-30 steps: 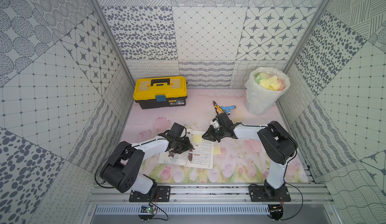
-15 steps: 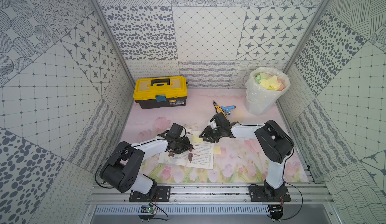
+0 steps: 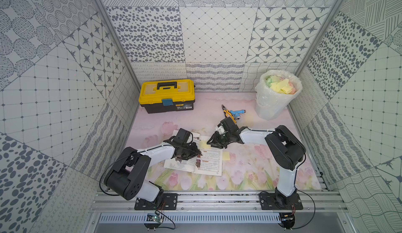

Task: Peel off the used sticky note
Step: Tear off the note from the book.

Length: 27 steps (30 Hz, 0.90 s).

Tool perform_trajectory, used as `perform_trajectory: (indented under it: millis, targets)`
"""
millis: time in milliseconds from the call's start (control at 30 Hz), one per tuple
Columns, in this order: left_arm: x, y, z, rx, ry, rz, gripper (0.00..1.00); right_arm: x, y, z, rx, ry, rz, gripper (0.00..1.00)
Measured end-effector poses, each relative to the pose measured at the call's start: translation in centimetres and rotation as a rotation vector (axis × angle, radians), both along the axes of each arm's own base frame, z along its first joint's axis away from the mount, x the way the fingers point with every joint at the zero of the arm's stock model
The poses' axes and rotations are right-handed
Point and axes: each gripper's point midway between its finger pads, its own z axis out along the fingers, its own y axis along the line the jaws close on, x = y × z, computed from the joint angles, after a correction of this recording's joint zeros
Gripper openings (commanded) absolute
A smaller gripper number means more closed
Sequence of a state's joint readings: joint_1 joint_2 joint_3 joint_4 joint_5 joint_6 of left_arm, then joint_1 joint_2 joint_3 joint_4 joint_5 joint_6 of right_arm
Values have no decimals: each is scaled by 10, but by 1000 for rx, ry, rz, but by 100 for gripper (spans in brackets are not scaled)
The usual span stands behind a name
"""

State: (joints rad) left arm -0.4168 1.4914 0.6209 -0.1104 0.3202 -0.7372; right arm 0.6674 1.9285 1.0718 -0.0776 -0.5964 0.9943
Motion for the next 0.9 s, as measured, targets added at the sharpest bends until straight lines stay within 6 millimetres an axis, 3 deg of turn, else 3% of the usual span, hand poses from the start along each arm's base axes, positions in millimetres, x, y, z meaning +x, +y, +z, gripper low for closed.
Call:
perform_trajectory:
  millis: [267, 600, 900]
  targets:
    - [0, 0, 0, -6, -4, 0, 20, 2, 7, 5, 42, 22, -18, 0]
    - [0, 0, 1, -9, -8, 0, 20, 4, 9, 16, 62, 14, -33, 0]
    - [0, 0, 1, -8, -13, 2, 20, 23, -5, 55, 94, -75, -86, 0]
